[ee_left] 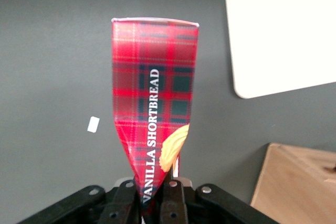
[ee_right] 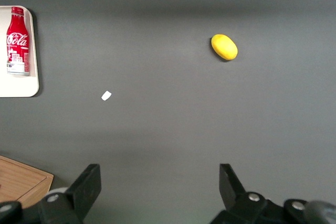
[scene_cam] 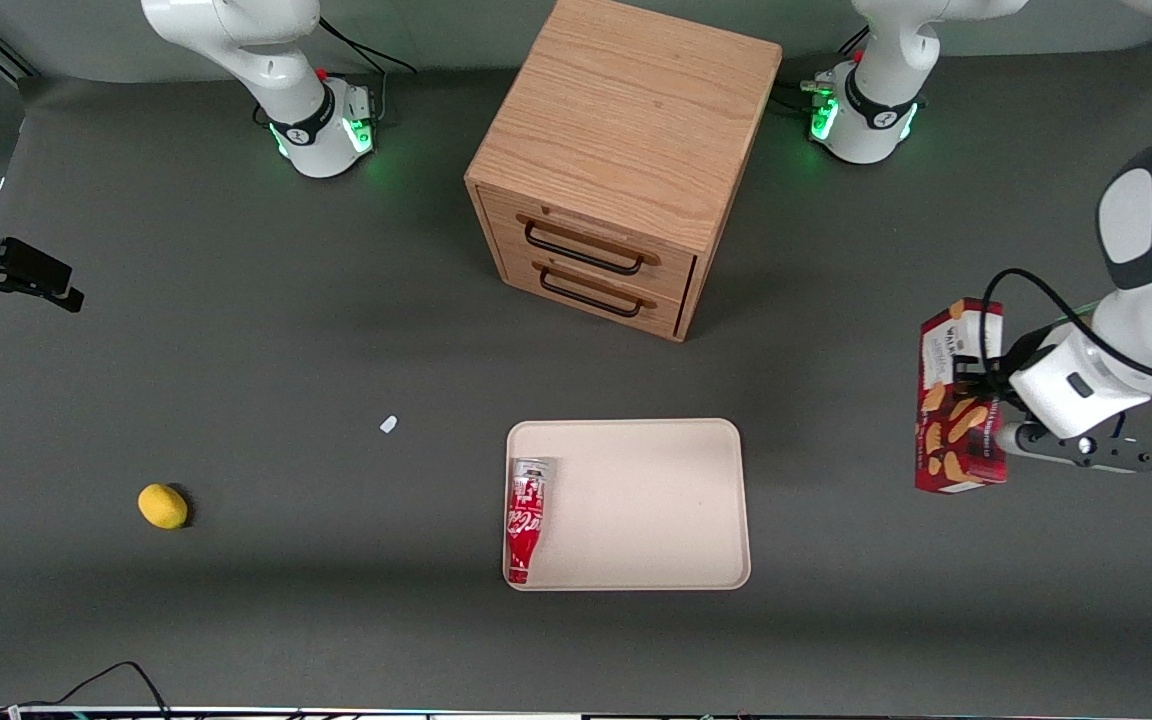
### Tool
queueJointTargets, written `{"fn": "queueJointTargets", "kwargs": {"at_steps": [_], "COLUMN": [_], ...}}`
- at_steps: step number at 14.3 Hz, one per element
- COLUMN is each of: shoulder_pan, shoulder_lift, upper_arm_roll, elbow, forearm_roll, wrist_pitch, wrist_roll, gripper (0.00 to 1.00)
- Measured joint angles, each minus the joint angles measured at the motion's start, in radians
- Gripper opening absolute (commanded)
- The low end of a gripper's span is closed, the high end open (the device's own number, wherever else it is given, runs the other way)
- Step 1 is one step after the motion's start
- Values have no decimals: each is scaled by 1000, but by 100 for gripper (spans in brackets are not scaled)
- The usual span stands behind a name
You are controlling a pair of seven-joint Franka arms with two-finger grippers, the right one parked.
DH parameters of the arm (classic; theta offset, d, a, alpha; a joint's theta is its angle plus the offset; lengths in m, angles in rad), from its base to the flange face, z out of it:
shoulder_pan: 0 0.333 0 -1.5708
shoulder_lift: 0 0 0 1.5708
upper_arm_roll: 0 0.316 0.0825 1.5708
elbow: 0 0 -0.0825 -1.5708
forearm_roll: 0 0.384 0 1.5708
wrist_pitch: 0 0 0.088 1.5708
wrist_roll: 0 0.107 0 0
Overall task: Place red cookie box on tray
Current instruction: 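Lift the cookie box upright with the left gripper, then carry the box over the white tray and lower it upright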
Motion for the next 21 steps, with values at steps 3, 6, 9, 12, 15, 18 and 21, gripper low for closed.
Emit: {"fn": "queueJointTargets", "kwargs": {"at_steps": [3, 6, 9, 12, 15, 18, 21], "shoulder_pan": [-96, -196, -274, -315, -318, -321, -322], "shoulder_lift": [101, 245, 386, 497, 577, 614, 627], "upper_arm_roll": [-5, -9, -6, -4, 0, 1, 1], "elbow": [119, 245, 324, 339, 342, 343, 335], "forearm_roll": [-1, 8, 49, 72, 73, 73, 73], "wrist_pitch": [-7, 11, 95, 205, 295, 318, 349], "wrist_roll": [-206, -362, -447, -471, -471, -471, -471], "gripper": [0, 0, 0, 0, 0, 0, 0]}}
